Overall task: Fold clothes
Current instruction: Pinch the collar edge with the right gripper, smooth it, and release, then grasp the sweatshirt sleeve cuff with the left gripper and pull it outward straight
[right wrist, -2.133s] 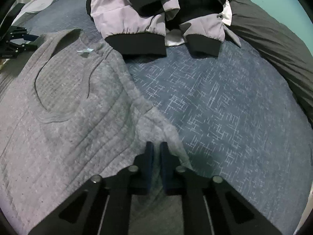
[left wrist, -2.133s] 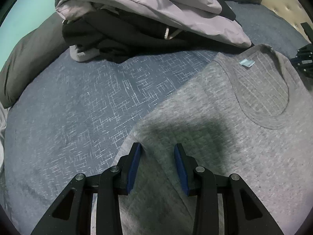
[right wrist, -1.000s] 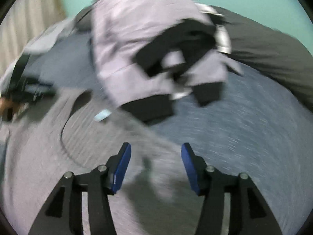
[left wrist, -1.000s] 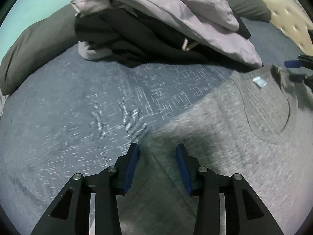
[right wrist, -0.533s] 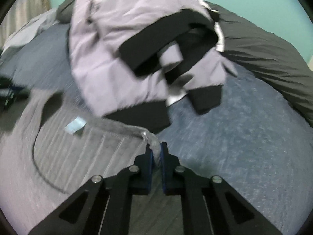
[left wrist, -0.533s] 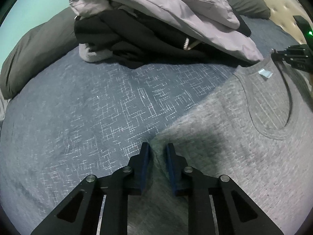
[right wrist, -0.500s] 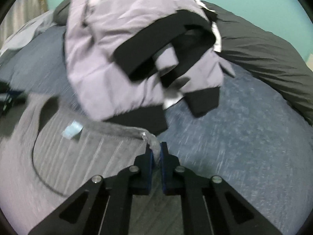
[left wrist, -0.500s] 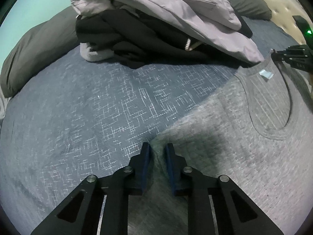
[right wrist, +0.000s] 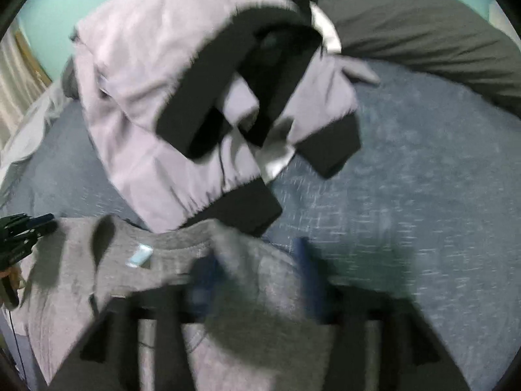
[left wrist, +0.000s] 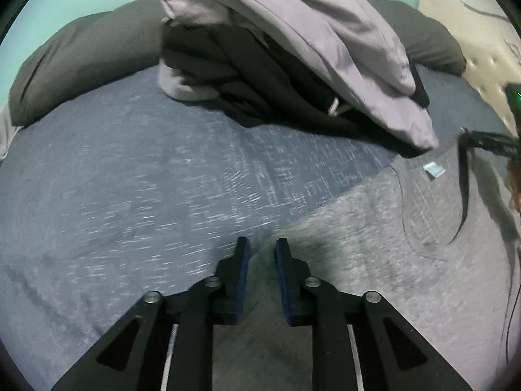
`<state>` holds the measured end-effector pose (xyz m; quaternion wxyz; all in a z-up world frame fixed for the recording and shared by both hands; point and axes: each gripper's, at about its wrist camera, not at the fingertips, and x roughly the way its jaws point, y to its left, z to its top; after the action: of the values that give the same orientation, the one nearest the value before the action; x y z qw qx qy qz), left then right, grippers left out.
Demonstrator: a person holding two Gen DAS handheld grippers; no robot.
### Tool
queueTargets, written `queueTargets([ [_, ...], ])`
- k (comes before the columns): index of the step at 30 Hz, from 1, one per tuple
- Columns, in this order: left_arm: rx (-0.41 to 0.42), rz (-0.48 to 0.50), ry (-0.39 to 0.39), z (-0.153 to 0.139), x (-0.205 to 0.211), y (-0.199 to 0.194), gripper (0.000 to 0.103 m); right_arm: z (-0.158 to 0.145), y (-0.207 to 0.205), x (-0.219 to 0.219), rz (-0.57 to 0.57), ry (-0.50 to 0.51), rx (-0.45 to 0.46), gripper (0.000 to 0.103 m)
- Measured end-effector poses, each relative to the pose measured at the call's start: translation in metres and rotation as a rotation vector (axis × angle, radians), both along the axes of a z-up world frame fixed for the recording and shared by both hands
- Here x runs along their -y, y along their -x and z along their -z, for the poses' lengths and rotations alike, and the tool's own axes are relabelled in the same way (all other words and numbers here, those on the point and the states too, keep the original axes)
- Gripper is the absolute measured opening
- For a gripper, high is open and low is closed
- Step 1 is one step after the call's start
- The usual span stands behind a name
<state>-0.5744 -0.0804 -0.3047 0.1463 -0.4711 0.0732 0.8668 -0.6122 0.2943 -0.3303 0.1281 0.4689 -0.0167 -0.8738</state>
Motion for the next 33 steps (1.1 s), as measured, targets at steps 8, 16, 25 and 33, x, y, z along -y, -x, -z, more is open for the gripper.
queueTargets([
  [8, 0.029, -0.042, 0.004, -0.024, 0.044, -0.05, 0.028, -0.033, -0.073, -0.021, -0.013, 0.023, -0.104, 0.066],
  [16, 0.066, -0.082, 0.006, -0.036, 0.111, -0.138, 0.029, -0.05, -0.11, -0.037, 0.08, 0.084, -0.091, 0.067],
  [25, 0.142, -0.199, 0.012, -0.013, 0.196, -0.226, 0.036, -0.024, -0.233, -0.015, 0.036, 0.215, -0.015, 0.067],
  [33, 0.159, -0.334, 0.006, -0.002, 0.256, -0.29, 0.049, -0.018, -0.327, 0.011, 0.014, 0.333, 0.002, 0.067],
])
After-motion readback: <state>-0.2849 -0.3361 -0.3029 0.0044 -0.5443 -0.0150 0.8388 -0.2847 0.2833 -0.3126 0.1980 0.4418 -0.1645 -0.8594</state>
